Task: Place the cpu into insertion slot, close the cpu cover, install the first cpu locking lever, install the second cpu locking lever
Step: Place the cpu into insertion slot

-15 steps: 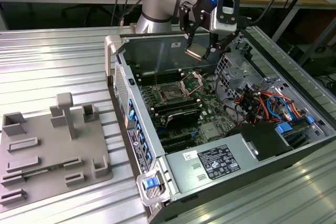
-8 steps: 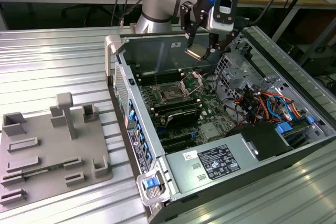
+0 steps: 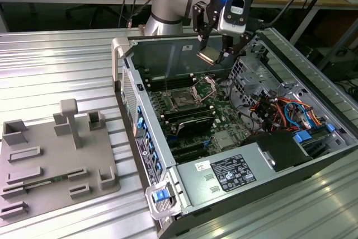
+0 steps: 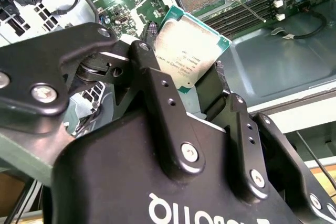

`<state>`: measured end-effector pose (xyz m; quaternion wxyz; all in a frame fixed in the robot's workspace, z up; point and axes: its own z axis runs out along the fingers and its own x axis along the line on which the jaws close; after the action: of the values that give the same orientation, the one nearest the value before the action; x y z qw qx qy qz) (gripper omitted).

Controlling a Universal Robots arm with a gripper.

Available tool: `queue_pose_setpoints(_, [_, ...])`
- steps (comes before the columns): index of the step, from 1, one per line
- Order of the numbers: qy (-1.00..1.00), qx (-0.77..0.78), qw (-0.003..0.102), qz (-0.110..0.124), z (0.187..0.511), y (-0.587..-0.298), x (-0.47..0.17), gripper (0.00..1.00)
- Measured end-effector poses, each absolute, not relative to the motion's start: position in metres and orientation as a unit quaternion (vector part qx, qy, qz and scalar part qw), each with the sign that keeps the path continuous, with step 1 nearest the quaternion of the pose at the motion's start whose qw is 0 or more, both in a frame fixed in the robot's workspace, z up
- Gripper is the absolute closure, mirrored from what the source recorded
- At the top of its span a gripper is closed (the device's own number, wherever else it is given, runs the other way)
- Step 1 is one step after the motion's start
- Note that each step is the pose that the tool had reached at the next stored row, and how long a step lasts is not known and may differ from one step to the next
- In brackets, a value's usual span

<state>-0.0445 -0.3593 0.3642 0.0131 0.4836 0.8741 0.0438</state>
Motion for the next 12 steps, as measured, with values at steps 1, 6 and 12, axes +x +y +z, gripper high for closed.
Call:
queue_pose_setpoints(1, [0.874,0.484,0.013,0.044,0.3642,-0.3593,-0.0445,0.45])
queue_pose_setpoints(6, [0.874,0.484,0.013,0.044,0.3641,-0.3593,-0.0445,0.45])
queue_pose_setpoints(12, [0.874,0.484,0.013,0.044,0.3641,-0.3593,-0.0445,0.45])
